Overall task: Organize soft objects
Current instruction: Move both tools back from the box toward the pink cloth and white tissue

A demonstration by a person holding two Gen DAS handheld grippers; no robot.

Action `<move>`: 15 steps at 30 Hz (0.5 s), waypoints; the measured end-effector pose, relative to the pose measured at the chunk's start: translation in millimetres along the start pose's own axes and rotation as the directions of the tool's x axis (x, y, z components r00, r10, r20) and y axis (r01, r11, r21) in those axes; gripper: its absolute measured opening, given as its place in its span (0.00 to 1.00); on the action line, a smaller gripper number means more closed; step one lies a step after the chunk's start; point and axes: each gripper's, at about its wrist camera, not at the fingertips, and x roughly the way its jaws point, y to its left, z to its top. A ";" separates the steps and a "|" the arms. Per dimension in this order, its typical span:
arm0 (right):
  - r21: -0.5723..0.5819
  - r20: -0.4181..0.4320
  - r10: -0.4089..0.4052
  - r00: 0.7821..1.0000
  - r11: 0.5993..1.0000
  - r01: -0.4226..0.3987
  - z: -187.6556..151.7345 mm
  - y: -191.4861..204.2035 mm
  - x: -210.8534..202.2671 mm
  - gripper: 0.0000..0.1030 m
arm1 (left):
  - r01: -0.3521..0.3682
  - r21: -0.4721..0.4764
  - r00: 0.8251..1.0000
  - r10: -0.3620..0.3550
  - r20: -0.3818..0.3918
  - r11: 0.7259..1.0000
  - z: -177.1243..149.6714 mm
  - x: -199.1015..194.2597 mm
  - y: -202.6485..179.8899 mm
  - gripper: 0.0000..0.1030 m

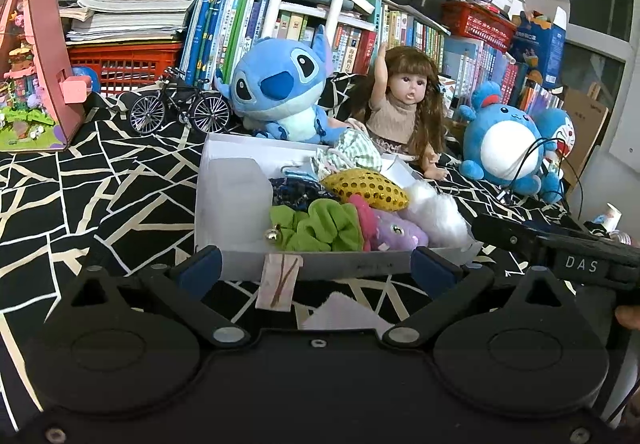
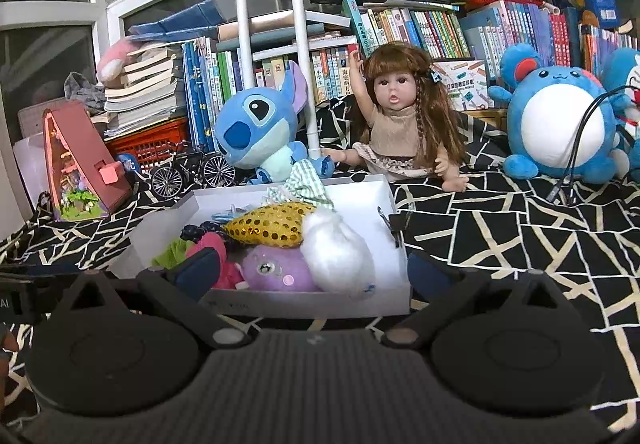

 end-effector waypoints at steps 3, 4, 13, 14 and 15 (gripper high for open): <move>-0.012 0.004 -0.012 1.000 1.000 0.012 -3.5 -0.5 -4.5 1.00 | 0.003 -0.001 1.000 -0.003 0.001 1.000 -4.2 -4.0 -0.3 0.98; -0.017 0.004 -0.018 1.000 1.000 0.018 -5.1 -0.5 -5.7 1.00 | 0.003 0.001 1.000 -0.003 0.000 1.000 -5.3 -4.9 -0.4 0.98; -0.056 0.003 -0.071 0.997 0.996 0.071 -22.1 -3.3 -17.3 1.00 | 0.002 0.010 1.000 -0.002 -0.002 1.000 -18.9 -9.9 -2.9 0.98; -0.057 0.002 -0.077 0.997 0.995 0.077 -24.0 -4.2 -18.4 1.00 | 0.002 0.009 1.000 -0.002 -0.002 1.000 -20.1 -9.8 -2.7 0.98; -0.057 0.001 -0.082 0.997 0.995 0.082 -25.9 -5.2 -19.7 1.00 | 0.003 0.008 1.000 -0.003 -0.002 1.000 -21.7 -9.8 -2.7 0.98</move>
